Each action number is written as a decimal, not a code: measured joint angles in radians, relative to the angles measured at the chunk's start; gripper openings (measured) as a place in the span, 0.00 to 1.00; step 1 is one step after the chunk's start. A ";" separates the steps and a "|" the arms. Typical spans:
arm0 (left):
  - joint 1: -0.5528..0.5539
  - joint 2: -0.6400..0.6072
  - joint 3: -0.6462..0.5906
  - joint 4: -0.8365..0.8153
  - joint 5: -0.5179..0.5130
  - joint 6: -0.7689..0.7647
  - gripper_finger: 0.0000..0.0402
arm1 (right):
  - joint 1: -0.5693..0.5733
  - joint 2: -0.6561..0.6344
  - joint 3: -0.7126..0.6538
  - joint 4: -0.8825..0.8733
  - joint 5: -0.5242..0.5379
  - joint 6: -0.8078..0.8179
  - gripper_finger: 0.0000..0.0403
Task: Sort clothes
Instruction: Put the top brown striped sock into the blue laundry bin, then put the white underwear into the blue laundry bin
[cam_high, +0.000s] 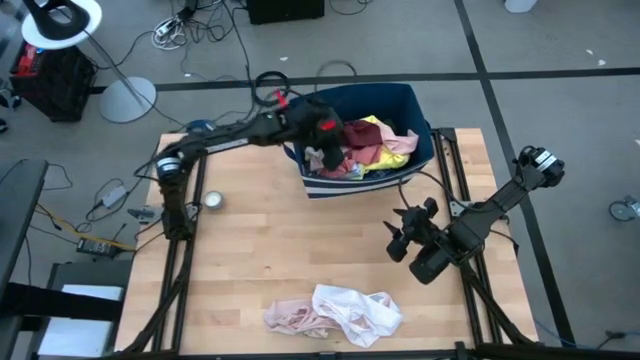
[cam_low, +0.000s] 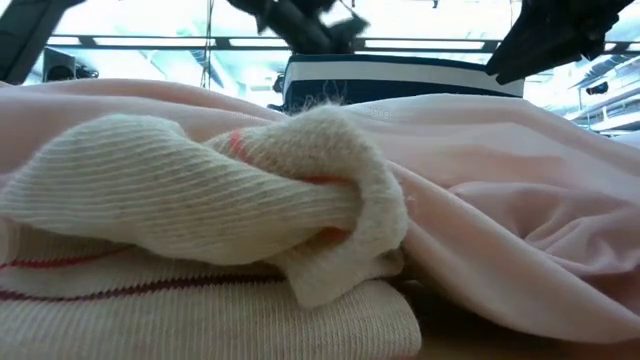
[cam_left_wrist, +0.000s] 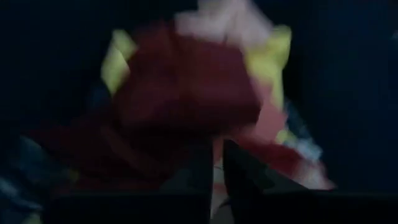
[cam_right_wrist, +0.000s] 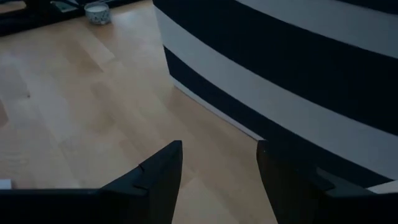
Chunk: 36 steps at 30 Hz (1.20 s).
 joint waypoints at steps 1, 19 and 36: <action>0.004 0.024 0.000 -0.016 0.021 -0.008 0.13 | 0.000 0.000 0.000 0.000 -0.001 0.000 0.52; 0.039 -0.119 0.080 -0.214 0.149 0.029 0.30 | 0.000 0.000 0.000 0.004 -0.002 -0.003 0.52; -0.305 -0.684 -0.447 0.096 -0.170 0.053 0.30 | 0.002 -0.001 0.000 0.030 -0.055 -0.037 0.52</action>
